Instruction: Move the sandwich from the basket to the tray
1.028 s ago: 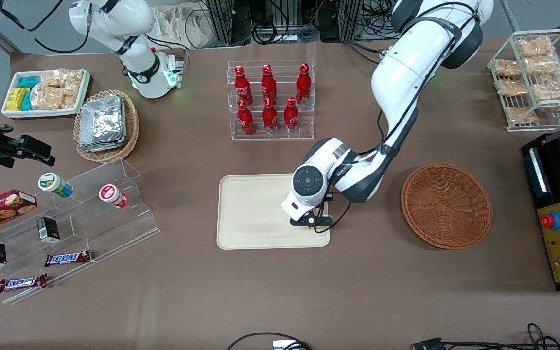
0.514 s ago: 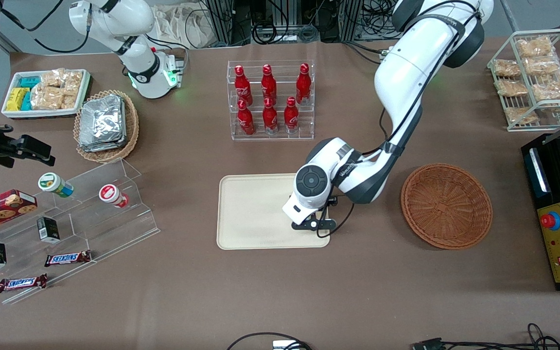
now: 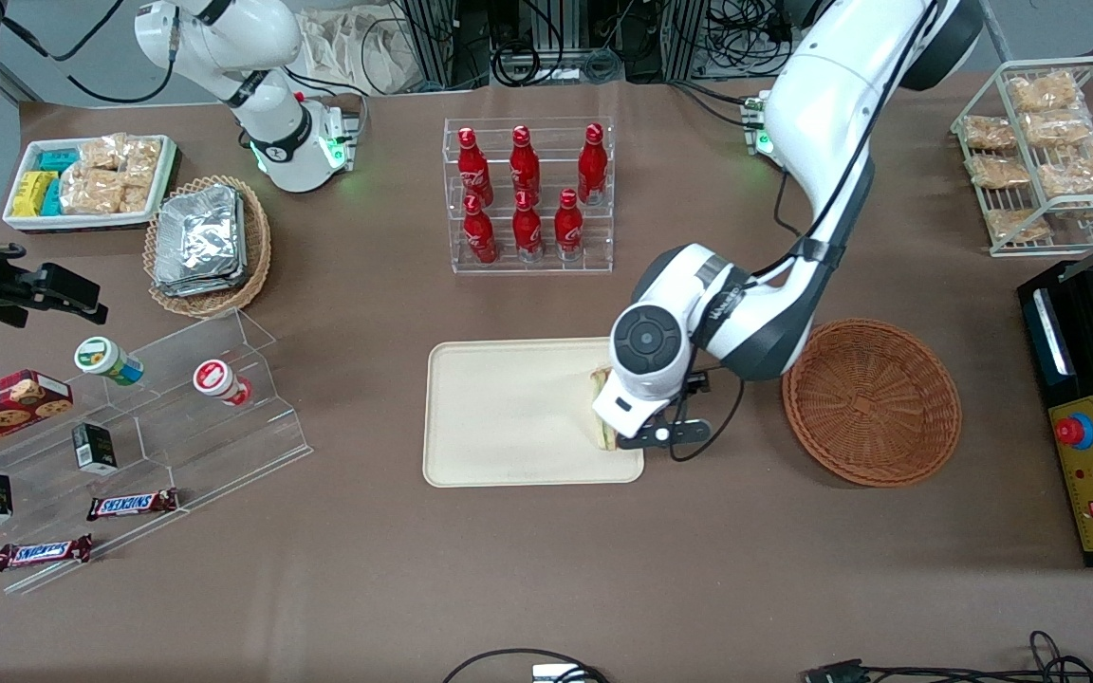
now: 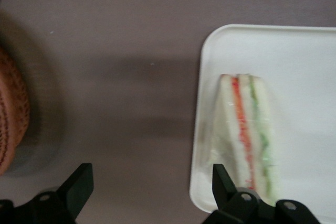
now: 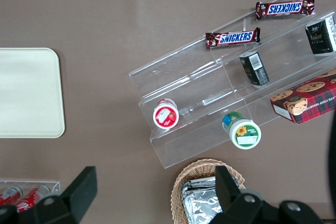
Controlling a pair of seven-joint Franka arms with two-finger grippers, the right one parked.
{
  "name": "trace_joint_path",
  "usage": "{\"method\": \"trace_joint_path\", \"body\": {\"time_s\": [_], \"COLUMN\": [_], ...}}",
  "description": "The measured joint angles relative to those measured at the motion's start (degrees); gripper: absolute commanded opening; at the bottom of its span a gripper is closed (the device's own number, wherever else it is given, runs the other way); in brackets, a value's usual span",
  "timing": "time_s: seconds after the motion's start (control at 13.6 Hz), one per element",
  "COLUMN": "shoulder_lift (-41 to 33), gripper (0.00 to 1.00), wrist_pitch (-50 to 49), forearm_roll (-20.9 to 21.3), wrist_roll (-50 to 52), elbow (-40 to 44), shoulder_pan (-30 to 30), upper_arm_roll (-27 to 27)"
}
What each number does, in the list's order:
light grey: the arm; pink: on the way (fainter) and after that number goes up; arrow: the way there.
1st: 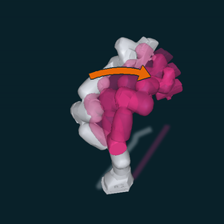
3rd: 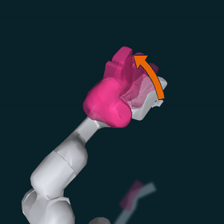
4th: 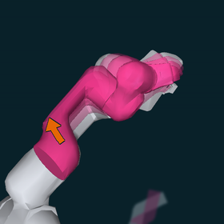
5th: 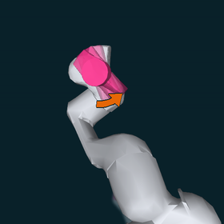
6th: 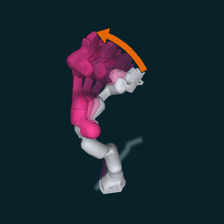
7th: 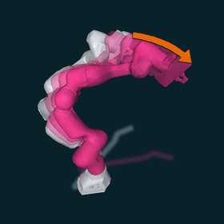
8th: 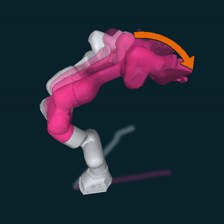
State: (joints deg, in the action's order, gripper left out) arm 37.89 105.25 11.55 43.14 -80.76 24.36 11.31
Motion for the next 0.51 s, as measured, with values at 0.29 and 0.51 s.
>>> {"method": "trace_joint_path", "body": {"time_s": [0.29, 0.51], "shoulder_lift": [-4.1, -6.9], "gripper": [1.0, 1.0], "wrist_pitch": [0.6, -2.1], "forearm_roll": [-4.7, -6.3], "wrist_roll": [-4.6, -11.3], "elbow": [-4.3, -4.7], "shoulder_pan": [0.0, 0.0], "upper_arm_roll": [-4.4, -9.6]}}
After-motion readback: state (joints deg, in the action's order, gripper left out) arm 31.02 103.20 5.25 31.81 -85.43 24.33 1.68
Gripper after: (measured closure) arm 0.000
